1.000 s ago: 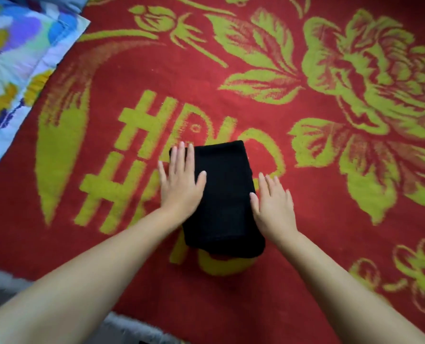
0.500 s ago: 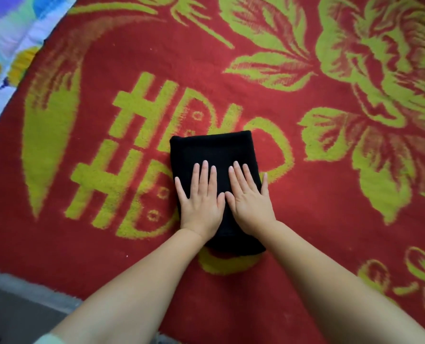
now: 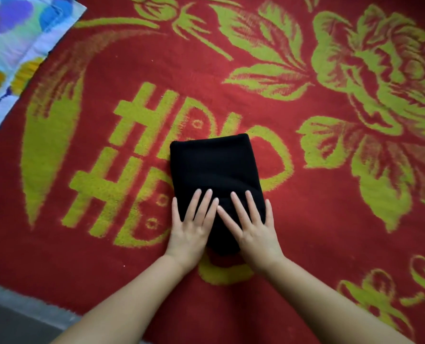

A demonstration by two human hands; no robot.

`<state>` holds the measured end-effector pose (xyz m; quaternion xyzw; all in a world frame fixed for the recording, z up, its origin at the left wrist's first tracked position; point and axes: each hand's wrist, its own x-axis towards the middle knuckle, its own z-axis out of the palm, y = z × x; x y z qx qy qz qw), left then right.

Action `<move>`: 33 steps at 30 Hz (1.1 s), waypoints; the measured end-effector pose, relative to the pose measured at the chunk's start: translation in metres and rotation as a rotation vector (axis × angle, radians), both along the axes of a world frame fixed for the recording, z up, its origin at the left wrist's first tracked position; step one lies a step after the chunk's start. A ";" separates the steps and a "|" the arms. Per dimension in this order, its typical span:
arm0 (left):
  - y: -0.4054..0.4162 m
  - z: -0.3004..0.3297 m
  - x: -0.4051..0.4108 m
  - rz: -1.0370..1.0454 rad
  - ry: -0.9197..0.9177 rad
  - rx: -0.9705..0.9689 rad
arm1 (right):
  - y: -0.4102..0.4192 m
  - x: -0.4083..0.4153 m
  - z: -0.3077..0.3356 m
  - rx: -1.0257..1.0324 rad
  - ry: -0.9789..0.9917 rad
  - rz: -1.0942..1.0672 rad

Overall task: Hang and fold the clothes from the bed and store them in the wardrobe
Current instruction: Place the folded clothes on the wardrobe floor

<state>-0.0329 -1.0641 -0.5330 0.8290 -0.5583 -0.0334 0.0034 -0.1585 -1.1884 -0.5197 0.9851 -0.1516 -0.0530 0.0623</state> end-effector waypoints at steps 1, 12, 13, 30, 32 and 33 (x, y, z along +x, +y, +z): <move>-0.005 0.001 0.004 0.000 -0.001 0.001 | -0.002 0.005 0.002 0.036 0.008 -0.019; -0.048 0.098 0.076 0.041 0.225 0.030 | -0.041 0.065 0.110 0.029 0.014 -0.123; -0.042 0.114 0.081 0.038 0.215 0.010 | -0.037 0.070 0.127 0.040 0.001 -0.112; 0.285 0.322 0.075 0.694 0.014 -0.081 | 0.225 0.161 0.337 -0.059 -0.102 0.615; 0.338 0.334 0.052 0.803 -0.003 -0.079 | 0.275 0.163 0.346 -0.046 -0.077 0.724; 0.364 0.337 0.040 0.863 -0.010 -0.083 | 0.300 0.163 0.348 -0.025 -0.061 0.791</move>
